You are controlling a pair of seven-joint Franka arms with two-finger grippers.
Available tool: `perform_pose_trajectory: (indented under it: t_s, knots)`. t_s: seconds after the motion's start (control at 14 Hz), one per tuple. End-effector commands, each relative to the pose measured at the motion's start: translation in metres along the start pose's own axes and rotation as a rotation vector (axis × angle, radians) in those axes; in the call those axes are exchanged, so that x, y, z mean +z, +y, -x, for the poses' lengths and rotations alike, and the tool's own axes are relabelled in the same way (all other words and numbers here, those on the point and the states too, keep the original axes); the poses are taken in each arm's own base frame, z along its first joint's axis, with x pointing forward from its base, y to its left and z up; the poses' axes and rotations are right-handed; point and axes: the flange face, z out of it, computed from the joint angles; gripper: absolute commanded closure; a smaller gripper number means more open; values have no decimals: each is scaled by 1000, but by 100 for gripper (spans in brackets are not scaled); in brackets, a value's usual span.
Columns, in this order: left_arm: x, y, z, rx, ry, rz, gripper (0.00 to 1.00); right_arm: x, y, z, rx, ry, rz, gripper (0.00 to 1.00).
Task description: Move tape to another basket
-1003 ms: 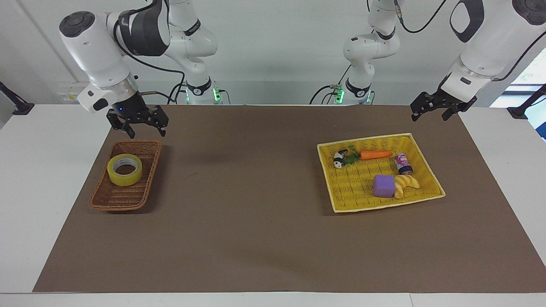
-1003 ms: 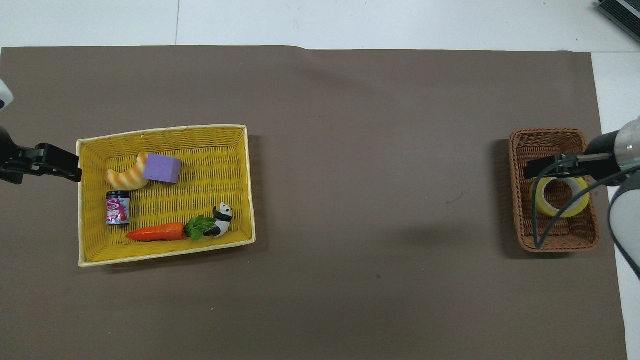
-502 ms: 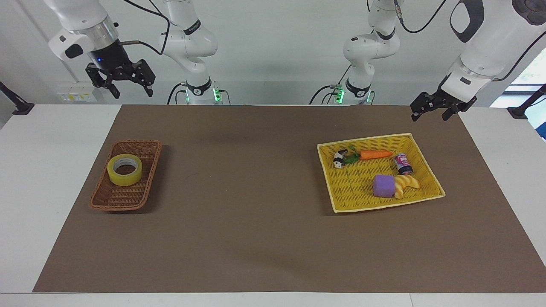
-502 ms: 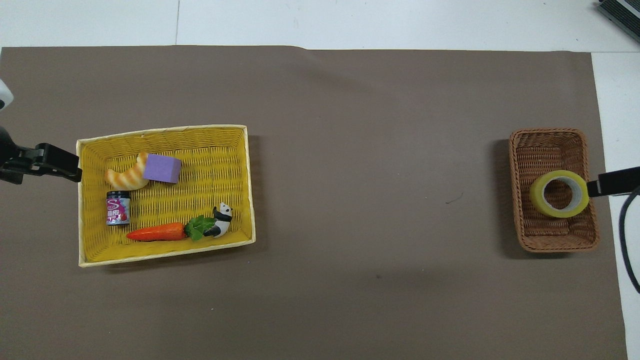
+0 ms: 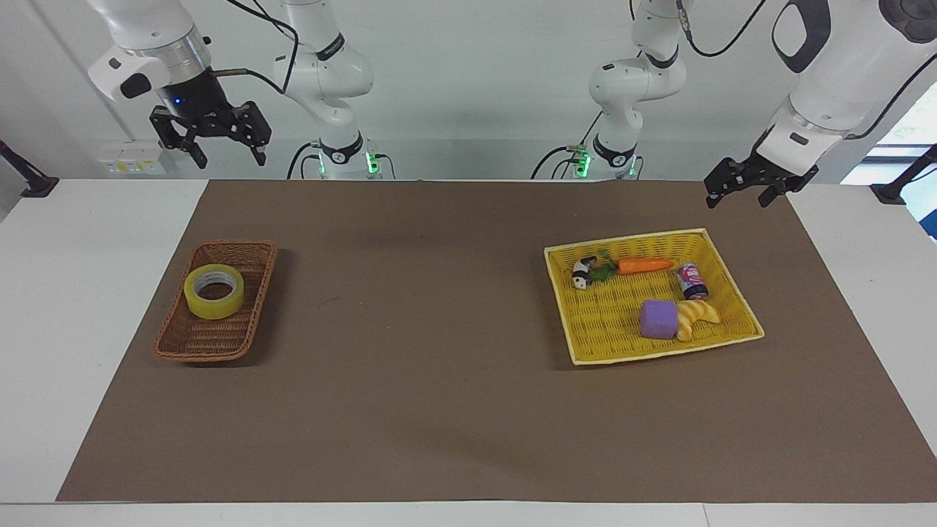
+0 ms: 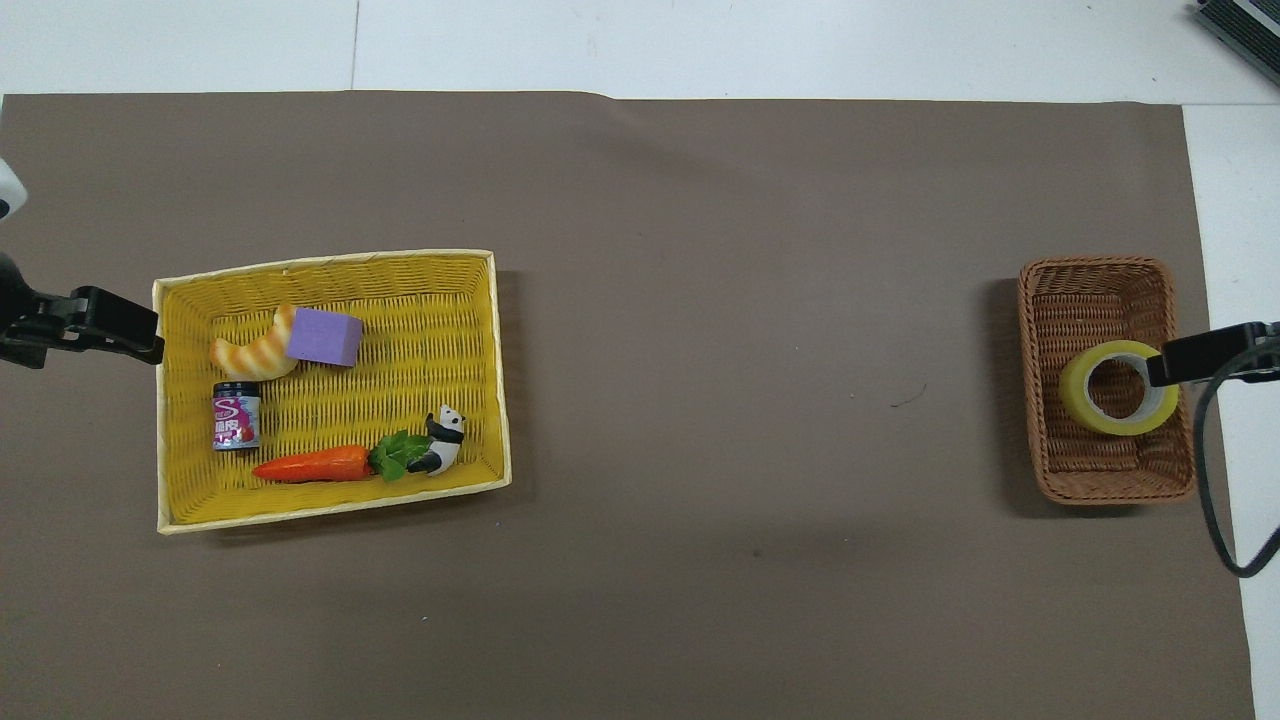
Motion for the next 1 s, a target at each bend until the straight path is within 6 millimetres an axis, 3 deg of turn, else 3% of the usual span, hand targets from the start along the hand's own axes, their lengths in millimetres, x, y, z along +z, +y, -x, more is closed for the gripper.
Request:
perform_pose_trajectory:
  t_s: [0.0, 0.93]
  knots:
    - [-4, -4, 0, -7, 14, -21, 0, 0, 1, 4, 13, 4, 4, 0]
    - [-4, -7, 0, -19, 15, -19, 0, -3, 5, 10, -11, 9, 32, 0]
